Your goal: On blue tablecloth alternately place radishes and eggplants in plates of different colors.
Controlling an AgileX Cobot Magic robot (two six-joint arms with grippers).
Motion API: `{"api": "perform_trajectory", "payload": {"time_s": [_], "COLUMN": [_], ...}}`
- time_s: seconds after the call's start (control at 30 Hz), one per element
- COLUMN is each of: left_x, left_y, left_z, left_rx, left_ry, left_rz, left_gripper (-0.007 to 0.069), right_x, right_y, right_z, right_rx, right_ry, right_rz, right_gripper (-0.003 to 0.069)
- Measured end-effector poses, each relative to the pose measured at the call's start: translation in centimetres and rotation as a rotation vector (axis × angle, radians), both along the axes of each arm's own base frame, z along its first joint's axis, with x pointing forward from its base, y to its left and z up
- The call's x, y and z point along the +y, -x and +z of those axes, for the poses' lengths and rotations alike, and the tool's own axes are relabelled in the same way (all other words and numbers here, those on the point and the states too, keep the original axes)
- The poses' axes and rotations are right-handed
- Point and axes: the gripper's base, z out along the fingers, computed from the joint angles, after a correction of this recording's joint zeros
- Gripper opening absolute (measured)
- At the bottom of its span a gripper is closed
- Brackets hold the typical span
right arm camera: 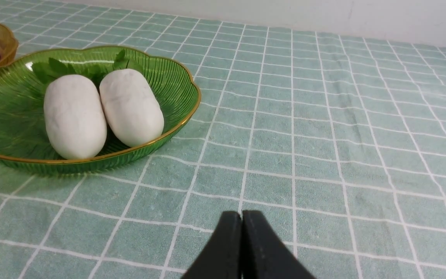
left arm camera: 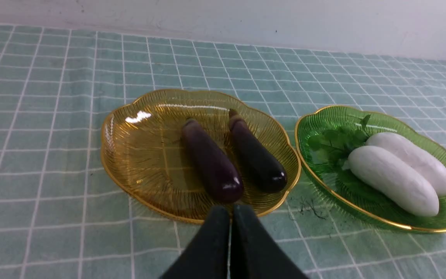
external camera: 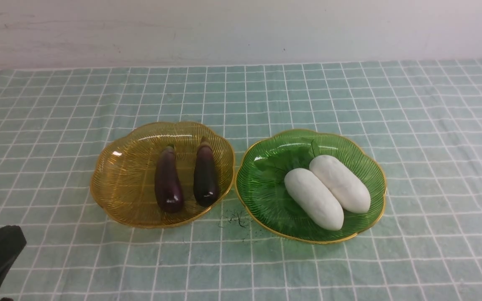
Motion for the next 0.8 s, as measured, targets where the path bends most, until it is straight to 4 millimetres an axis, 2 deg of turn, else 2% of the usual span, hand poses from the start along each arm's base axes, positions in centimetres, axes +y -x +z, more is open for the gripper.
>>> {"api": "perform_trajectory", "payload": {"time_s": [0.2, 0.33, 0.47, 0.63, 0.7, 0.8], "left_x": [0.0, 0.4, 1.2, 2.0, 2.1, 2.2], "left_y": [0.0, 0.6, 1.8, 2.3, 2.3, 2.2], "left_z": [-0.9, -2.3, -4.7, -9.3, -10.5, -10.4], "left_rx": [0.039, 0.042, -0.01, 0.032, 0.065, 0.047], "left_ry": [-0.027, -0.055, -0.099, -0.116, -0.128, -0.133], "left_rz": [-0.001, 0.013, 0.084, 0.203, 0.222, 0.236], "left_gripper": [-0.0008, -0.0008, -0.0008, -0.0008, -0.0008, -0.0008], "right_x": [0.0, 0.0, 0.0, 0.0, 0.0, 0.0], "right_y": [0.0, 0.0, 0.0, 0.0, 0.0, 0.0], "right_z": [0.0, 0.0, 0.0, 0.0, 0.0, 0.0], "right_rx": [0.0, 0.0, 0.0, 0.0, 0.0, -0.001], "right_ry": [-0.005, -0.005, -0.005, -0.005, -0.005, -0.005], "right_rz": [-0.001, -0.001, -0.001, -0.001, -0.001, -0.001], "right_gripper": [-0.0015, -0.0015, -0.0015, -0.0015, -0.0015, -0.0015]}}
